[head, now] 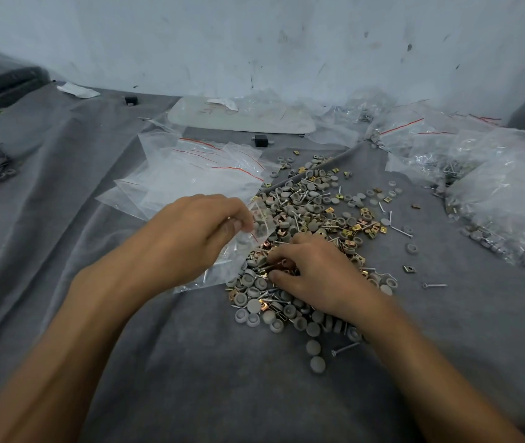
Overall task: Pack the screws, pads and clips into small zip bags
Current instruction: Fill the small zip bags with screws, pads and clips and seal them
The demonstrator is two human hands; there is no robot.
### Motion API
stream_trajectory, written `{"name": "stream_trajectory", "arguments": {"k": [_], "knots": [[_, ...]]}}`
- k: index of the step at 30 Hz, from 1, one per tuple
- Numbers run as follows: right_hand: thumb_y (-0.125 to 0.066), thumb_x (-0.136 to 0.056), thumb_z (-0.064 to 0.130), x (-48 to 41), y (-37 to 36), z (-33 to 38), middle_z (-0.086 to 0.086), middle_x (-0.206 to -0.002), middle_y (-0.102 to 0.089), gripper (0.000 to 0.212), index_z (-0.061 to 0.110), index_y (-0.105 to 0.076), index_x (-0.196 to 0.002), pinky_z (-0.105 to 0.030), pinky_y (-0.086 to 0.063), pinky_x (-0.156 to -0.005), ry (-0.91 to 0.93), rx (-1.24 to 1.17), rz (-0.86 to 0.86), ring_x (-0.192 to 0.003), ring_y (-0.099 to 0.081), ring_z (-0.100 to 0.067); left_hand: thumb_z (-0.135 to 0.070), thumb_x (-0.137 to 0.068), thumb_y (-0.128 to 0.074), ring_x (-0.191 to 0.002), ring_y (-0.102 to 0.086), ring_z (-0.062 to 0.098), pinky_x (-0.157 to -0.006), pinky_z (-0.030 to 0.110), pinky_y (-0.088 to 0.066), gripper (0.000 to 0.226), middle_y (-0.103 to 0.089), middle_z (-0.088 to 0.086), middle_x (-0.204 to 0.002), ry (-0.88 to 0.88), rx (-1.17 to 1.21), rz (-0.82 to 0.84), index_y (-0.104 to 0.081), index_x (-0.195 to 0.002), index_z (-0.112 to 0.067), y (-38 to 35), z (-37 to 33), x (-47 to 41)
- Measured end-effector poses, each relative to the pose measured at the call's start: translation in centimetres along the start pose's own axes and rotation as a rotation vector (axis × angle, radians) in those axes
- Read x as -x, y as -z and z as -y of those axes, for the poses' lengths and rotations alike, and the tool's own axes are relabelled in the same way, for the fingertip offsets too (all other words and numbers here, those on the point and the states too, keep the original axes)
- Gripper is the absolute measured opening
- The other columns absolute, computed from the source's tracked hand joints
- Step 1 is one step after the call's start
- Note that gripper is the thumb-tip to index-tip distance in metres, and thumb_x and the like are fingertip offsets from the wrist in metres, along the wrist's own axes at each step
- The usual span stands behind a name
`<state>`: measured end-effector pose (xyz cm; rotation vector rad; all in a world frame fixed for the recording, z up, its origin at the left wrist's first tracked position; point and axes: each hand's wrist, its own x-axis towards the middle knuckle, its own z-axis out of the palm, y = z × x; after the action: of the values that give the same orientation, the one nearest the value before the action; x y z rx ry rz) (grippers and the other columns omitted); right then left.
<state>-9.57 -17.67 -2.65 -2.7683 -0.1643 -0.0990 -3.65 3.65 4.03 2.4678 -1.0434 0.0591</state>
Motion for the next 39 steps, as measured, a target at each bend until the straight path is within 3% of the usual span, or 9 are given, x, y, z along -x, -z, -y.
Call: {"name": "stream_trajectory", "arguments": {"k": [8, 15, 18, 20, 23, 26, 32, 35, 39], "knots": [[-0.060, -0.099, 0.039, -0.1, -0.4, 0.8, 0.006, -0.102, -0.056, 0.011, 0.032, -0.065, -0.107, -0.032, -0.038, -0.082, 0.043, 0.041, -0.040, -0.103, -0.050, -0.017, -0.023, -0.104, -0.050, -0.097, -0.056, 0.008, -0.084, 0.029, -0.041, 0.020, -0.065, -0.016, -0.104, 0.014, 0.000, 0.007, -0.067, -0.108, -0.033, 0.0, 0.1, 0.0], [-0.051, -0.104, 0.030, 0.3, -0.1, -0.3, 0.009, -0.105, -0.046, 0.009, 0.023, -0.057, -0.105, -0.031, -0.041, -0.093, 0.016, -0.024, -0.057, -0.104, -0.043, -0.013, -0.026, -0.104, -0.049, -0.098, -0.057, 0.007, -0.085, 0.030, -0.044, 0.020, -0.066, -0.015, -0.105, 0.024, 0.011, 0.027, -0.067, -0.108, -0.035, 0.1, 0.2, 0.2], [-0.046, -0.106, 0.030, 0.4, 0.7, -0.9, 0.008, -0.093, -0.054, 0.009, 0.025, -0.051, -0.100, -0.029, -0.044, -0.072, -0.039, -0.177, -0.181, -0.083, -0.050, -0.006, -0.027, -0.104, -0.049, -0.094, -0.054, 0.003, -0.079, 0.017, -0.040, 0.020, -0.065, -0.017, -0.105, 0.021, 0.011, 0.037, -0.066, -0.108, -0.035, 0.1, 0.2, 0.2], [-0.048, -0.106, 0.034, 0.5, 1.4, -1.3, 0.006, -0.081, -0.061, 0.010, 0.030, -0.053, -0.098, -0.026, -0.044, -0.061, -0.087, -0.380, -0.282, -0.067, -0.052, -0.002, -0.026, -0.104, -0.050, -0.093, -0.055, 0.003, -0.080, 0.019, -0.042, 0.019, -0.065, -0.016, -0.104, 0.016, 0.018, 0.043, -0.066, -0.108, -0.035, 0.0, 0.1, 0.1], [-0.059, -0.102, 0.027, 0.5, 2.1, -0.9, 0.010, -0.078, -0.065, 0.009, 0.029, -0.066, -0.096, -0.027, -0.051, -0.067, -0.105, -0.765, -0.381, -0.071, -0.057, -0.005, -0.023, -0.103, -0.051, -0.090, -0.054, 0.003, -0.078, 0.018, -0.040, 0.019, -0.065, -0.015, -0.102, 0.001, 0.024, 0.054, -0.067, -0.107, -0.033, -0.2, -0.1, 0.1], [-0.064, -0.099, 0.016, 0.4, 2.2, 0.1, 0.003, -0.083, -0.072, 0.015, 0.027, -0.075, -0.100, -0.027, -0.054, -0.072, -0.065, -0.979, -0.331, -0.078, -0.065, -0.013, -0.020, -0.102, -0.053, -0.092, -0.054, 0.005, -0.083, 0.026, -0.042, 0.018, -0.065, -0.015, -0.102, -0.018, 0.026, 0.066, -0.067, -0.107, -0.031, -0.5, -0.4, 0.0], [-0.056, -0.103, 0.018, 0.3, 2.6, 0.2, 0.006, -0.099, -0.078, 0.029, 0.035, -0.067, -0.123, -0.026, -0.056, -0.069, 0.022, -0.866, -0.217, -0.081, -0.066, -0.007, -0.021, -0.101, -0.054, -0.091, -0.055, 0.005, -0.083, 0.031, -0.045, 0.019, -0.064, -0.017, -0.098, -0.018, 0.038, 0.056, -0.067, -0.105, -0.034, -0.6, -0.1, 0.1], [-0.061, -0.101, 0.019, 0.4, 2.9, -1.0, 0.005, -0.091, -0.075, 0.021, 0.035, -0.069, -0.112, -0.018, -0.050, -0.065, -0.079, -0.761, -0.319, -0.077, -0.064, 0.000, -0.021, -0.102, -0.053, -0.095, -0.057, 0.005, -0.085, 0.030, -0.045, 0.019, -0.066, -0.017, -0.103, -0.023, 0.034, 0.053, -0.067, -0.106, -0.034, -0.5, 0.1, 0.1], [-0.067, -0.096, 0.031, 0.3, 2.4, -2.4, 0.015, -0.092, -0.062, 0.006, 0.037, -0.067, -0.099, -0.021, -0.042, -0.071, -0.143, -0.271, -0.234, -0.083, -0.057, 0.001, -0.022, -0.102, -0.053, -0.086, -0.054, -0.002, -0.078, 0.024, -0.042, 0.019, -0.064, -0.018, -0.100, -0.024, 0.028, 0.054, -0.067, -0.106, -0.034, -0.5, 0.2, 0.0]]}}
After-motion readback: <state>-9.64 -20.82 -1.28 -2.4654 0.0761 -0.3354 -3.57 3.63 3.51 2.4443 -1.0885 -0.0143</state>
